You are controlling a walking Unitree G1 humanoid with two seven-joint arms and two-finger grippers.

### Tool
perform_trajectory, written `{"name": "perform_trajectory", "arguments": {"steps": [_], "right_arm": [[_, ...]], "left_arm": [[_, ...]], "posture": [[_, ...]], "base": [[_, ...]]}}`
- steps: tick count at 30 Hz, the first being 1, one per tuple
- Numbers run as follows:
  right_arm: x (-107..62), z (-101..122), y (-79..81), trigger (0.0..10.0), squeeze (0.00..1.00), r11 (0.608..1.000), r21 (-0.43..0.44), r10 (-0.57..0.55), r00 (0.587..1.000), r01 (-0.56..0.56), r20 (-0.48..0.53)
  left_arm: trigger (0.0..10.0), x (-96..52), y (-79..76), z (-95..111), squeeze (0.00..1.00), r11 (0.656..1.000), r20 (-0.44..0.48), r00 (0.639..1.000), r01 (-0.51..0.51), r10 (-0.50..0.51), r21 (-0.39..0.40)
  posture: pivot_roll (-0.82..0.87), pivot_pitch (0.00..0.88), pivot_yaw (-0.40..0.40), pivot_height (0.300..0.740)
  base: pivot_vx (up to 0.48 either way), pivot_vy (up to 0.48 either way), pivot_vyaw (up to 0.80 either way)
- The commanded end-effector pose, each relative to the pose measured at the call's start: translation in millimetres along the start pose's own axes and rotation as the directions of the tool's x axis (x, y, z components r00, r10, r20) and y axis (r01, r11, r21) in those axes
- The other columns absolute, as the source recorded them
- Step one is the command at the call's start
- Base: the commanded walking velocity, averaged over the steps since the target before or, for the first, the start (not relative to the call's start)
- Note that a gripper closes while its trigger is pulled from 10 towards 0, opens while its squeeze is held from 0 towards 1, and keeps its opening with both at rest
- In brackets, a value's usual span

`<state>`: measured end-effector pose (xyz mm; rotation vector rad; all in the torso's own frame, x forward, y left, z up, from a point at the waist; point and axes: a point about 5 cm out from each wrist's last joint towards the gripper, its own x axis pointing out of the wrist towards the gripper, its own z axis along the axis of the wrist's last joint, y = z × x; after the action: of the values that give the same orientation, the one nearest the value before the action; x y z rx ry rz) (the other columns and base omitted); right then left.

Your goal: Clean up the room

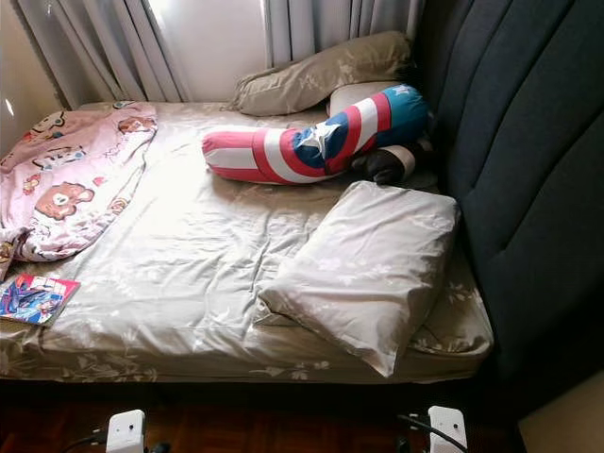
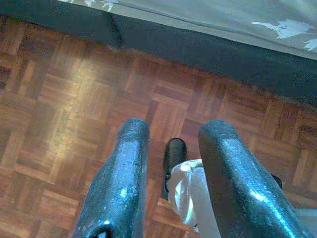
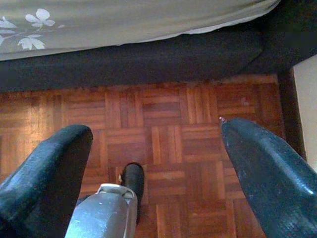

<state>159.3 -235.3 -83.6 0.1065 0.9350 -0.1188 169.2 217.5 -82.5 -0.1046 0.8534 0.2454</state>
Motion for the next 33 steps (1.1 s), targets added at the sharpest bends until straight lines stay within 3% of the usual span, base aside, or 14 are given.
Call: {"name": "perform_trajectory", "arguments": {"steps": [1,22,29,30,31,32,33], "right_arm": [[-0.3,-0.2,-0.3,10.0,0.0,1.0,0.012,-0.002,1.0,0.001,0.009],[0.4,10.3,4.5,10.0,0.0,0.999,-0.018,0.042,0.995,-0.04,0.096],[-0.5,18.1,5.1,10.0,0.0,0.999,0.038,0.02,0.982,-0.028,0.19],[8.2,57.1,27.4,10.0,0.0,0.997,0.032,0.058,0.958,-0.07,0.279],[8.2,57.1,27.4,10.0,0.0,0.997,0.032,0.058,0.958,-0.07,0.279],[11.7,111.1,58.6,10.0,0.0,0.991,0.014,0.116,0.909,-0.132,0.4],[11.2,123.1,65.3,10.0,0.0,0.989,0.008,0.13,0.894,-0.148,0.428]], "left_arm": [[10.0,-0.7,2.5,-2.5,0.0,1.0,-0.009,1.0,-0.012,0.012,-0.012],[10.0,-0.5,4.6,-0.9,0.0,1.0,-0.004,1.0,-0.003,0.003,-0.007],[10.0,-0.9,7.1,-2.3,0.0,1.0,-0.017,1.0,0.004,-0.004,0.009],[10.0,-0.8,7.0,-1.9,0.0,1.0,-0.016,1.0,0.005,-0.005,0.009],[10.0,-0.8,7.0,-1.9,0.0,1.0,-0.016,1.0,0.005,-0.005,0.009],[10.0,-0.6,7.4,-1.2,0.0,1.0,-0.015,1.0,0.005,-0.005,0.009],[10.0,-0.6,7.6,-1.0,0.0,1.0,-0.015,1.0,0.005,-0.005,0.008]], "posture": [[0.04,0.0,0.011,0.74],[0.02,0.0,0.032,0.74],[0.0,0.0,0.049,0.74],[0.0,0.0,0.05,0.74],[0.0,0.0,0.05,0.74],[0.0,0.0,0.049,0.74],[0.0,0.0,0.049,0.74]], "base": [[0.244,0.0,0.0],[0.29,0.0,0.0],[0.328,0.0,0.0],[0.326,0.0,0.0],[0.326,0.0,0.0],[0.326,0.0,0.0],[0.33,0.0,0.0]]}}
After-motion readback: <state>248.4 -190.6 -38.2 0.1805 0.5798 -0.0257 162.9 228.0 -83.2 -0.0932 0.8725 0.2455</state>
